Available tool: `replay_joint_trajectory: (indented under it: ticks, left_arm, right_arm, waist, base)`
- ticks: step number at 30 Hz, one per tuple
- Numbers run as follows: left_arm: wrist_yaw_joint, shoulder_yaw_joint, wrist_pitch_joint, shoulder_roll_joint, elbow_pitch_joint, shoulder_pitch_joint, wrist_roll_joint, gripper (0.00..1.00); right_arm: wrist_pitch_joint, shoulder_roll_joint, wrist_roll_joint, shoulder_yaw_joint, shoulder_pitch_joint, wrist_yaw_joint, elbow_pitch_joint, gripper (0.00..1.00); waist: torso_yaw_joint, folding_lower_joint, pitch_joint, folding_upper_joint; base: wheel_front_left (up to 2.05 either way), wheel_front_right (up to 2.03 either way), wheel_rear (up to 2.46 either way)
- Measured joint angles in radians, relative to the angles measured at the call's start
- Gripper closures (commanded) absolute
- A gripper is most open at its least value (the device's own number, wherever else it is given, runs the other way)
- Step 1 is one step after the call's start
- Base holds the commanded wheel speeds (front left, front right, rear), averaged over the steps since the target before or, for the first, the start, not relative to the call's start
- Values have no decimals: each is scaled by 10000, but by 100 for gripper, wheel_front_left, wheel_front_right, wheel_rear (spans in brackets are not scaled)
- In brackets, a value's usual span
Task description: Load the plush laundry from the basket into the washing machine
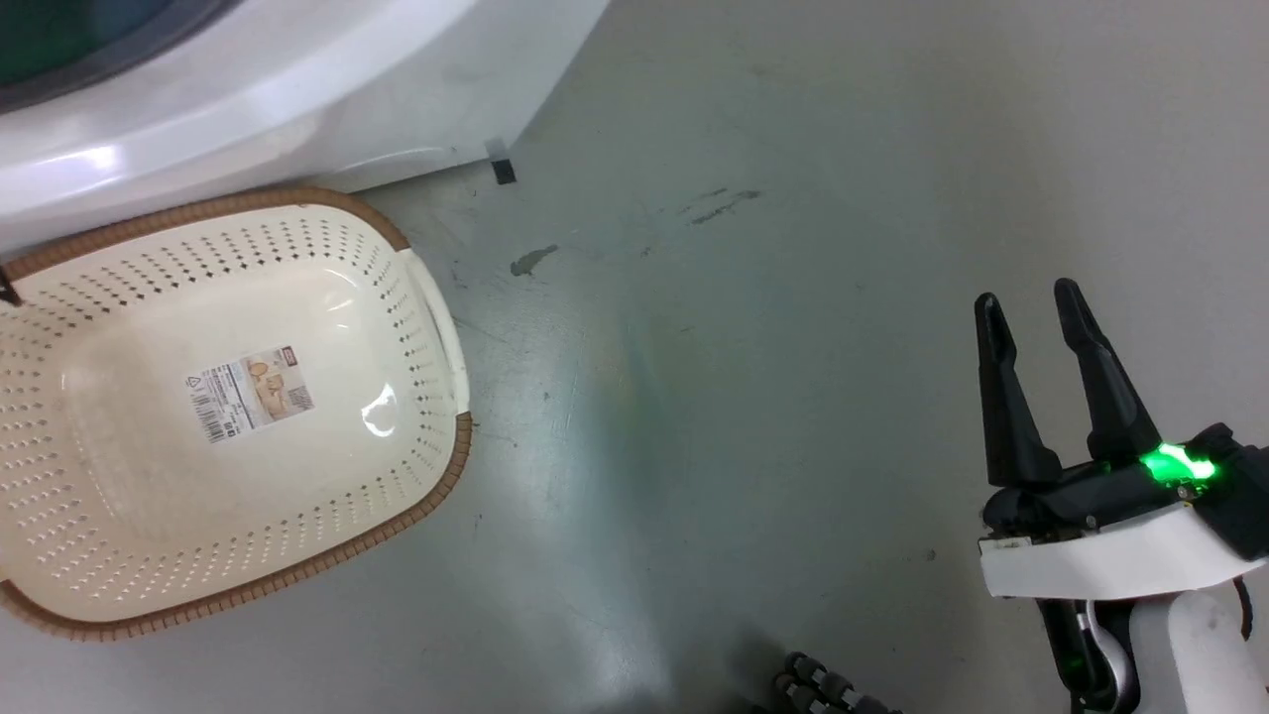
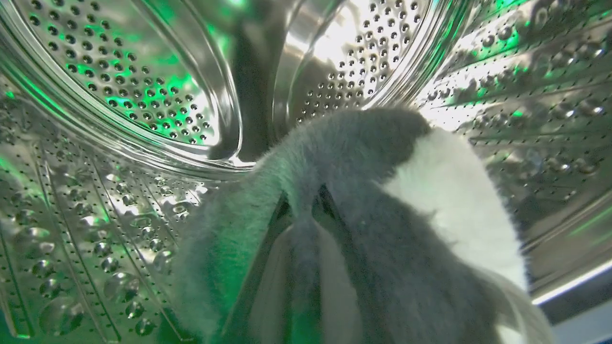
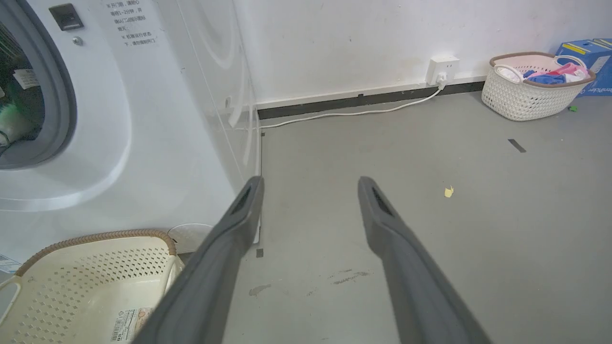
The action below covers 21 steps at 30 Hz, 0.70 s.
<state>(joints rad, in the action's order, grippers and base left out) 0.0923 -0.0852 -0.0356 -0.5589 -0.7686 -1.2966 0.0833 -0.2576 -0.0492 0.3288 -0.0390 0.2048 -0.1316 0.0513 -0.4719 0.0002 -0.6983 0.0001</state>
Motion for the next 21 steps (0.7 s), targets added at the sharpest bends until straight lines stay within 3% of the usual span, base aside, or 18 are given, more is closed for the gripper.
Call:
replay_joint_trajectory:
  ticks: [5, 6, 7, 13, 21]
  left_arm:
    - [-4, -270, -104, -46, -685, -337, -198, 100]
    - [-15, -311, -196, -31, -805, -346, -219, 30]
    - [-25, -343, -301, -8, -918, -347, -230, 0]
    - [-115, -397, -1231, 393, -1580, -128, -121, 0]
    - [-111, -403, -2136, 1492, -1996, 1638, 466, 0]
  right_arm:
    - [0, 0, 61, -19, 34, 0, -23, 0]
    - [0, 0, 58, -10, 46, 0, -23, 0]
    - [0, 0, 52, 15, 48, 0, -27, 0]
    - [0, 0, -320, 324, 50, 0, -46, 0]
    - [0, 0, -1053, 767, -65, 0, -31, 0]
  waist:
    - [55, -1, 94, 0]
    - [83, -1, 142, 0]
    - [119, -1, 197, 0]
    - [410, -2, 778, 0]
    - [1035, -3, 2125, 0]
  base:
    - [0, 0, 0]
    - [0, 0, 0]
    - [0, 0, 0]
    - [0, 0, 0]
    - [0, 0, 0]
